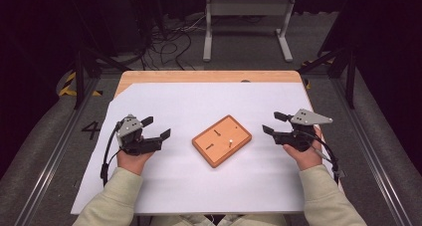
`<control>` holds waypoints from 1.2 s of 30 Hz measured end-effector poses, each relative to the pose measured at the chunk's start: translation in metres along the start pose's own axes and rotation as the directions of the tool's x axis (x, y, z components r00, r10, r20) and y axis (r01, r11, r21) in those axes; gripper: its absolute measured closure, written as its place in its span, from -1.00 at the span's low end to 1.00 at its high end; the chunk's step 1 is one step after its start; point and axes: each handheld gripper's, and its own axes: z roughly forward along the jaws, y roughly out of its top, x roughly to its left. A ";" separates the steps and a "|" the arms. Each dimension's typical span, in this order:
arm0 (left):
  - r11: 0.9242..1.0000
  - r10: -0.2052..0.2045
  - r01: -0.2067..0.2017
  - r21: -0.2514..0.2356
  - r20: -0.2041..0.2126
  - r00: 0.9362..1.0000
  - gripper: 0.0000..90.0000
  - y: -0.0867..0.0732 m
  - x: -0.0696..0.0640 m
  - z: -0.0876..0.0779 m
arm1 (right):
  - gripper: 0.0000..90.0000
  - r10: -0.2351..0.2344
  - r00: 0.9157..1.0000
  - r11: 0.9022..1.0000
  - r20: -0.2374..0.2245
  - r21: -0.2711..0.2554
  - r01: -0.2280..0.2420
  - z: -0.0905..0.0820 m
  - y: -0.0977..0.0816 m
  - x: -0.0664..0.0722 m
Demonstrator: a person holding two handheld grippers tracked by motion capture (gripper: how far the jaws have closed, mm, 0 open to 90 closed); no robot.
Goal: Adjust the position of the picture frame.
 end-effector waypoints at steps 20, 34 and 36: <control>1.000 0.014 -0.014 -0.003 0.017 1.000 -0.50 0.004 -0.004 0.001 | -0.27 0.010 1.000 1.000 0.005 -0.007 -0.010 -0.004 -0.002 -0.001; 1.000 0.022 -0.022 0.005 0.015 1.000 -0.40 0.003 -0.005 0.002 | -0.25 0.022 1.000 1.000 -0.003 0.002 -0.022 -0.003 -0.003 -0.002; 1.000 0.022 -0.022 0.004 0.013 1.000 -0.40 0.003 -0.005 0.002 | -0.24 0.024 1.000 1.000 -0.005 0.004 -0.024 -0.002 -0.002 -0.001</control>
